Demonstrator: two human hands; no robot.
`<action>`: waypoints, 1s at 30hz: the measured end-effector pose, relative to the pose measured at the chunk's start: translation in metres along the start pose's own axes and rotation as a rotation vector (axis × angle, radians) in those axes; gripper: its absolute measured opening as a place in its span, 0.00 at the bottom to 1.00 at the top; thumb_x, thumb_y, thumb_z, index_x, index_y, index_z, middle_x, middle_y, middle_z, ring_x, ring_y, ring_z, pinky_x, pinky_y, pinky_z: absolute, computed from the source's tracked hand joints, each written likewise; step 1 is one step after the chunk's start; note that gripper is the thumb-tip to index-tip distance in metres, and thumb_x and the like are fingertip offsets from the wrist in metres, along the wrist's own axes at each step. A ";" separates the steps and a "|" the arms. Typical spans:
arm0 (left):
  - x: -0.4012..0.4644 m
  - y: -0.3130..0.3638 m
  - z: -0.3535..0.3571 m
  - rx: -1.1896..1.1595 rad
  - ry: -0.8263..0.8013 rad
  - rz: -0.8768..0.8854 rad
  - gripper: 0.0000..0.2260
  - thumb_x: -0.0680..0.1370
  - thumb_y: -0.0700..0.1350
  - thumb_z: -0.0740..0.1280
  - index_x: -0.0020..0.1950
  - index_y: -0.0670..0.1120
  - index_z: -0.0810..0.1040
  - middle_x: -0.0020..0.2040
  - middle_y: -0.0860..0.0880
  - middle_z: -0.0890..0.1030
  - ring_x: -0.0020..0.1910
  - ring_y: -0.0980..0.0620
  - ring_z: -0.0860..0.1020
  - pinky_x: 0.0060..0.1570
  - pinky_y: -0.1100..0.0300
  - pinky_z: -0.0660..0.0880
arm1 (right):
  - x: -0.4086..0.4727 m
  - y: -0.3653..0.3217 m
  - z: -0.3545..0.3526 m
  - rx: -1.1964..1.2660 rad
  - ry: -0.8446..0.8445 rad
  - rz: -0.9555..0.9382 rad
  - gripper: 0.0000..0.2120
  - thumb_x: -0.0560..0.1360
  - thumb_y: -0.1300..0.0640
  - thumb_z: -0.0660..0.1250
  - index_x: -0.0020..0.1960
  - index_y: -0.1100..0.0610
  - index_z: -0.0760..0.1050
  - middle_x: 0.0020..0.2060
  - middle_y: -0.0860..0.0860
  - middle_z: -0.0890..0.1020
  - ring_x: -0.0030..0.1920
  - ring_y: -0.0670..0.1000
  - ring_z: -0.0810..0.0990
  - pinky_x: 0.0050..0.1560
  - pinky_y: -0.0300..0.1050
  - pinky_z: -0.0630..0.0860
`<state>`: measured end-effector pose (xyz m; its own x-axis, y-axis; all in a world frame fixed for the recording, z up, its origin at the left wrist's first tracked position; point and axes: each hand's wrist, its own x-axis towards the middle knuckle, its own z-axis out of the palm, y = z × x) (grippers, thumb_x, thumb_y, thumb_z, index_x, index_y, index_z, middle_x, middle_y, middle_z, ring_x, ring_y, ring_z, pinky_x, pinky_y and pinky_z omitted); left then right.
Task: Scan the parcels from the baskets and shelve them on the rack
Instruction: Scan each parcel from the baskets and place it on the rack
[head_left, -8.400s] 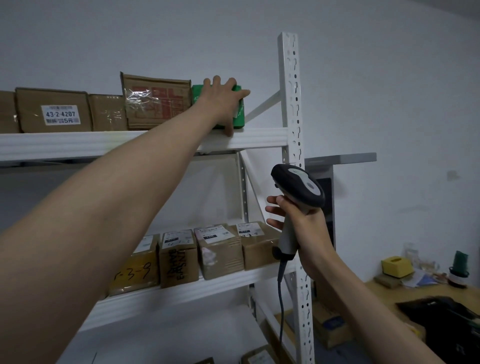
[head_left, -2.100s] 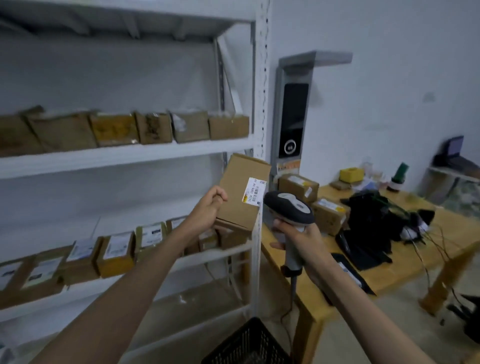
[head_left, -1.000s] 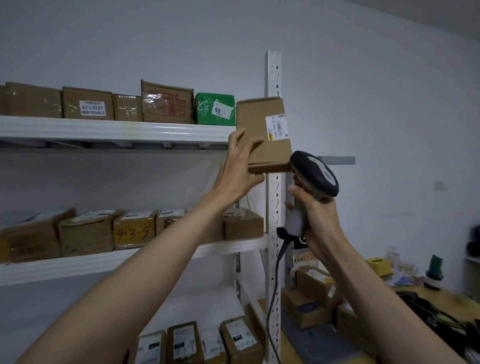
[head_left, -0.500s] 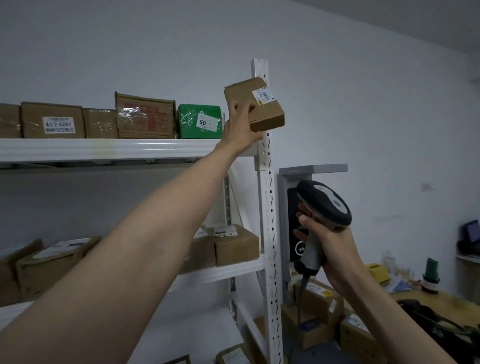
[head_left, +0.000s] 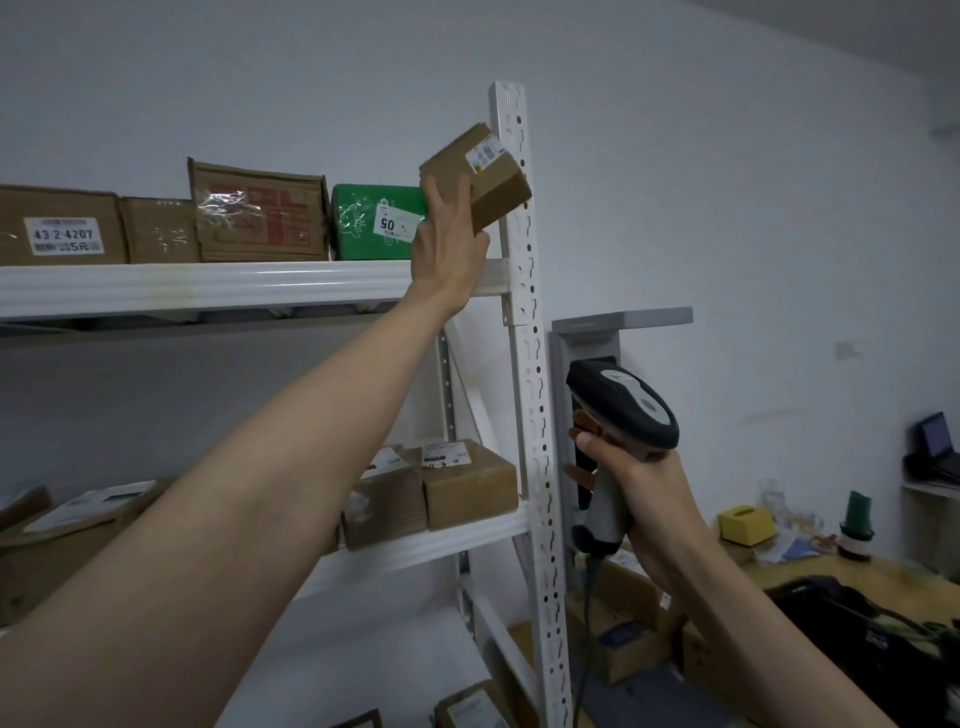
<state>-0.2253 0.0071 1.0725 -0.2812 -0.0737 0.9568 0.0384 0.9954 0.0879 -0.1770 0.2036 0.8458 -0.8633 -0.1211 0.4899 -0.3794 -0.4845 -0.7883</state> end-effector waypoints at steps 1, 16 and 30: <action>0.001 0.000 0.000 0.034 0.000 0.018 0.25 0.80 0.40 0.64 0.76 0.46 0.62 0.69 0.38 0.64 0.46 0.39 0.78 0.40 0.54 0.70 | 0.000 0.002 0.001 -0.001 0.003 0.005 0.17 0.76 0.67 0.72 0.62 0.55 0.79 0.55 0.53 0.86 0.57 0.55 0.85 0.57 0.56 0.83; 0.016 -0.023 0.004 0.396 -0.285 0.225 0.29 0.77 0.30 0.62 0.76 0.48 0.65 0.64 0.38 0.68 0.52 0.33 0.76 0.42 0.47 0.69 | 0.001 0.021 0.000 -0.001 0.015 0.066 0.19 0.76 0.67 0.72 0.65 0.56 0.78 0.56 0.55 0.85 0.58 0.56 0.84 0.57 0.57 0.83; 0.038 -0.030 0.018 0.508 -0.432 0.102 0.25 0.79 0.47 0.62 0.75 0.43 0.63 0.73 0.38 0.61 0.67 0.34 0.69 0.59 0.44 0.69 | 0.002 0.036 -0.002 -0.011 0.002 0.115 0.16 0.75 0.68 0.72 0.62 0.60 0.80 0.56 0.60 0.84 0.59 0.60 0.83 0.57 0.58 0.83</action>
<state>-0.2543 -0.0245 1.1014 -0.6626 -0.0515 0.7472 -0.3410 0.9090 -0.2398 -0.1927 0.1876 0.8177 -0.9023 -0.1736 0.3947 -0.2810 -0.4578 -0.8435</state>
